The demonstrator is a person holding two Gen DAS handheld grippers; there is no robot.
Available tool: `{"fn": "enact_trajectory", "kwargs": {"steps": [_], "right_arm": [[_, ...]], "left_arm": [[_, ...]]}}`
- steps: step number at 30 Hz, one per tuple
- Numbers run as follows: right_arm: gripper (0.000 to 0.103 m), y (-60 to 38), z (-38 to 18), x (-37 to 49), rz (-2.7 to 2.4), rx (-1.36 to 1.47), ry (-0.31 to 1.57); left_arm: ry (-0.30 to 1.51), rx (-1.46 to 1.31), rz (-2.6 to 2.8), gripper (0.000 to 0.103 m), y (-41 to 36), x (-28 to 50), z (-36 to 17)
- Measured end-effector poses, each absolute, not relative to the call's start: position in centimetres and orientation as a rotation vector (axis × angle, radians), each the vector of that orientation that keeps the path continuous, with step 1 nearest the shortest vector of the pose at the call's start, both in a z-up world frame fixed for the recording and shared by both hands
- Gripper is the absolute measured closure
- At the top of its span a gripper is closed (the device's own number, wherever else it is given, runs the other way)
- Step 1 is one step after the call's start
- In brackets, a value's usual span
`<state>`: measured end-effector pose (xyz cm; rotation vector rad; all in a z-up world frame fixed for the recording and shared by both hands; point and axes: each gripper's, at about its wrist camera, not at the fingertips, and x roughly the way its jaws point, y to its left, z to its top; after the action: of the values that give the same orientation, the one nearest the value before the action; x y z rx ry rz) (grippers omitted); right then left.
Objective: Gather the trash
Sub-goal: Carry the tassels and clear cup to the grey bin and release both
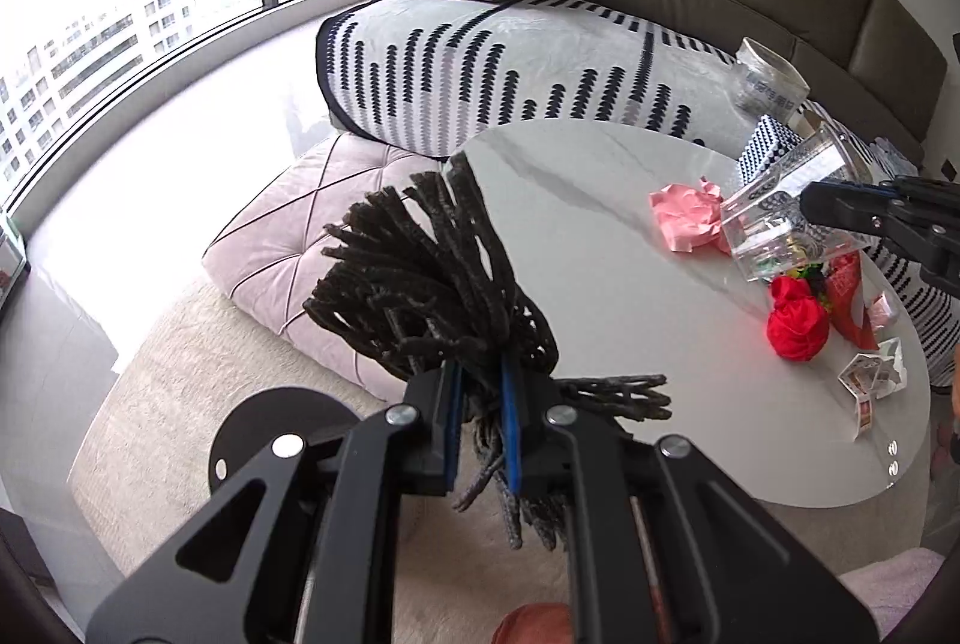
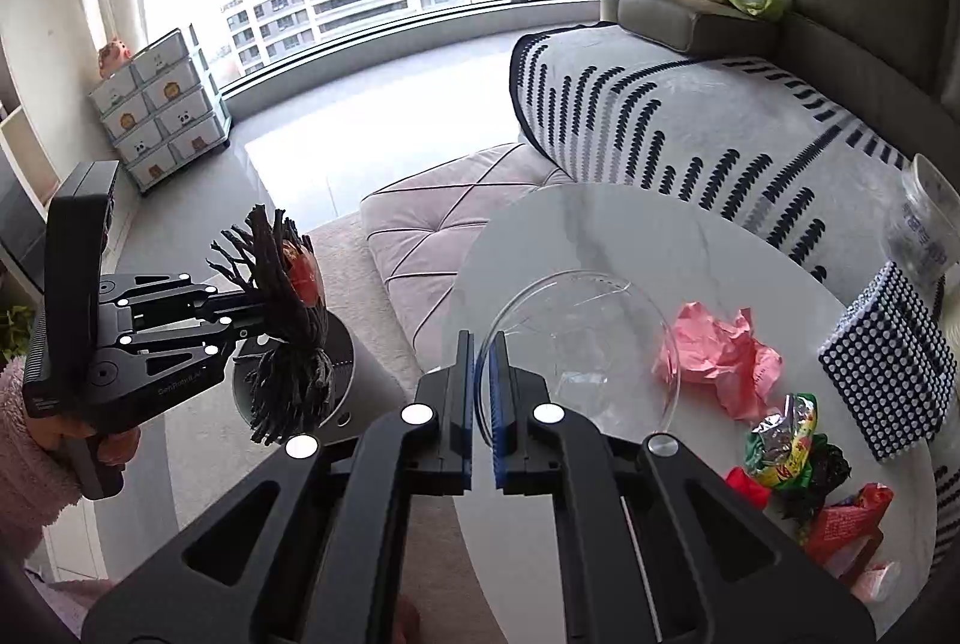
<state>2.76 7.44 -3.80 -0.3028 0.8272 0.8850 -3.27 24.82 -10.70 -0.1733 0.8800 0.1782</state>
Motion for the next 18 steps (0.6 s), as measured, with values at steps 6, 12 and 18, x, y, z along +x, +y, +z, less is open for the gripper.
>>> {"fn": "enact_trajectory", "kwargs": {"steps": [6,12,18], "right_arm": [[0.099,16.3,-5.2,0.0,1.085,-0.381,0.837],[0.099,24.1,-7.9,-3.9,1.231,-0.461,0.866],[0.099,29.7,-11.8,-6.8,1.289,-0.544,0.912]], "left_arm": [[0.887,-0.237,0.361,0.091,30.4,-8.8,-11.0],[0.904,-0.312,0.528,0.091,34.6,-13.1,-12.3],[0.925,-0.375,0.633,0.091,36.9,-16.0,-14.3]]}}
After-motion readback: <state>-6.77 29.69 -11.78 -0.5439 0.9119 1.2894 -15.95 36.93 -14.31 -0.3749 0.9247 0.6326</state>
